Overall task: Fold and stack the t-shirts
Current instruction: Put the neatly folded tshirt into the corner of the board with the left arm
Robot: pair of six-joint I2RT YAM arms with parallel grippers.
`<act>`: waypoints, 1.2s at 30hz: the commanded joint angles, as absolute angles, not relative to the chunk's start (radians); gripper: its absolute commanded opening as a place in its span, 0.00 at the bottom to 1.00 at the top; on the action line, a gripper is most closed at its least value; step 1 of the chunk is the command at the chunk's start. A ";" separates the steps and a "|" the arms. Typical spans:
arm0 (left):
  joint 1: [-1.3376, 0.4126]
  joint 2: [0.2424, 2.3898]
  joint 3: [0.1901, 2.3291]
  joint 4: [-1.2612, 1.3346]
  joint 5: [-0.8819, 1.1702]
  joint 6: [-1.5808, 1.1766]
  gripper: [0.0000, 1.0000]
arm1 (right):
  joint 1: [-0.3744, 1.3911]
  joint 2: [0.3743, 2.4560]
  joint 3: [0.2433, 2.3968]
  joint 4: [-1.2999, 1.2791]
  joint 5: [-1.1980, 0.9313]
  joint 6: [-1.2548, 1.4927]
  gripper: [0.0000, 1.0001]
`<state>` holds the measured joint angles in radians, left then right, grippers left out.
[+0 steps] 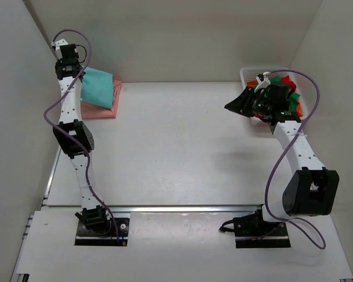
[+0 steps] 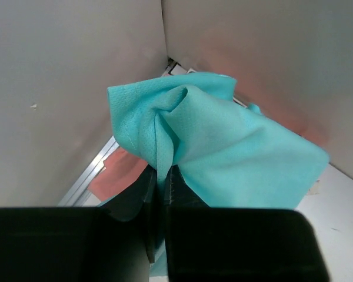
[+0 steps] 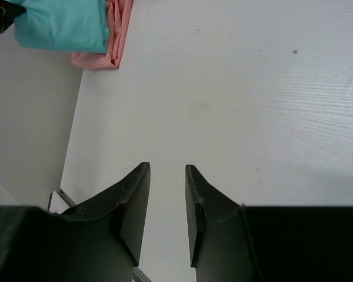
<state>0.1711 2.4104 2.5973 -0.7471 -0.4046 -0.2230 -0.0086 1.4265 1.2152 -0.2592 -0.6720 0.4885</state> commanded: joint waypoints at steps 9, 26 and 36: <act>0.202 2.490 2.600 -0.713 -0.301 -0.272 0.66 | -0.005 1.381 1.178 -0.244 -0.666 0.462 0.28; -0.076 1.519 1.383 -0.656 0.112 -0.402 0.99 | -0.025 1.267 1.092 -0.454 -0.488 0.359 0.51; -0.244 1.108 1.017 -0.939 0.115 -0.336 0.99 | -0.018 1.241 1.086 -0.459 -0.411 0.287 0.99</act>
<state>-0.3202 1.2522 1.0531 -0.8436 0.1276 -0.3630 -0.0269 1.2510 1.0603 -0.4683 -0.4568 0.3363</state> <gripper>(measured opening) 0.987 0.994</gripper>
